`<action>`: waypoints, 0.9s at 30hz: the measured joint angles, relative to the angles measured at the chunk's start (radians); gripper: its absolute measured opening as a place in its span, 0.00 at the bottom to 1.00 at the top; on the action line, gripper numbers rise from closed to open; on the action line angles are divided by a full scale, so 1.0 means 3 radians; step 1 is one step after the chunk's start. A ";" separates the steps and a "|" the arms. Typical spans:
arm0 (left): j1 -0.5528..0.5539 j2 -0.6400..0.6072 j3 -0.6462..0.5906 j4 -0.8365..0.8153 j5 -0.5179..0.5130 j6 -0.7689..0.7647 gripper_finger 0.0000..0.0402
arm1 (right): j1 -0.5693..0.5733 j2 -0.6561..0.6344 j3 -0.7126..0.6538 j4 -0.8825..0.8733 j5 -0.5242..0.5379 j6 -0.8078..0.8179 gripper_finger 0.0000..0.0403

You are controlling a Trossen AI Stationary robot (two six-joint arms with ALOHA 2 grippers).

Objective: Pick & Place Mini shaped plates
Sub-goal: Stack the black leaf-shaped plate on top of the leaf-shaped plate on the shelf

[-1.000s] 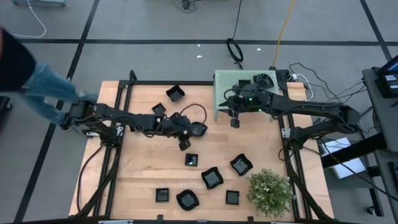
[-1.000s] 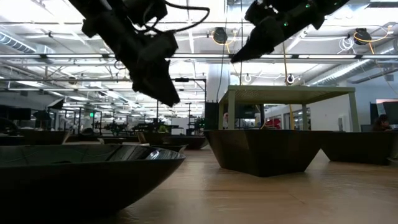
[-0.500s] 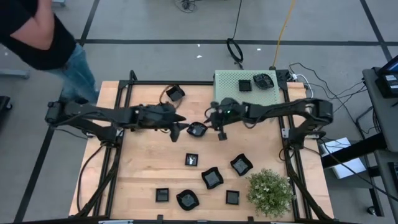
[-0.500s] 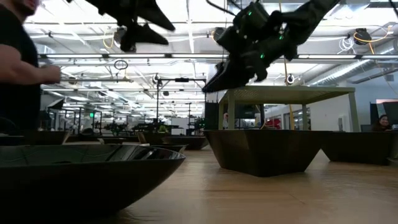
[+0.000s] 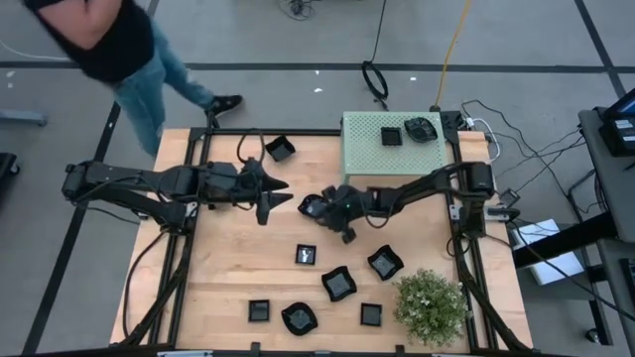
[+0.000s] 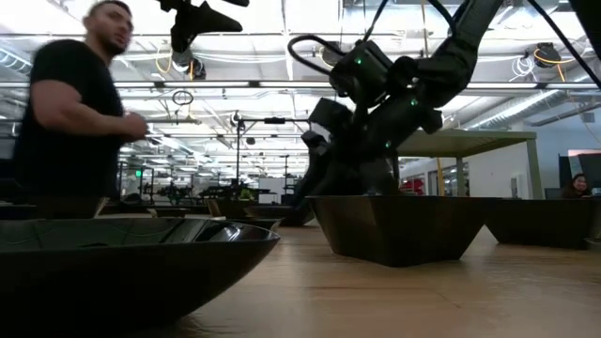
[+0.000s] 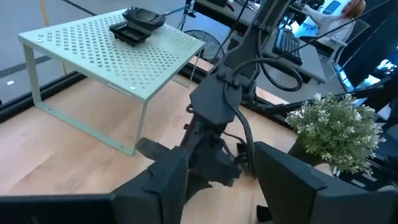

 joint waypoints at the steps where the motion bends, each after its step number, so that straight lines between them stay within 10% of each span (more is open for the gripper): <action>1: -0.0001 0.0001 0.0000 -0.0002 0.0001 0.0004 0.47 | 0.0020 0.0020 0.0000 0.0028 0.0094 -0.0044 0.19; 17: -0.0001 0.0001 0.0000 -0.0033 0.0006 0.0269 0.47 | 0.0094 0.0036 0.0001 0.0069 0.0676 0.0024 0.34; 27: -0.0001 0.0003 0.0000 -0.0032 0.0008 0.0268 0.47 | 0.0094 0.0036 0.0001 0.0038 0.0773 0.0275 0.23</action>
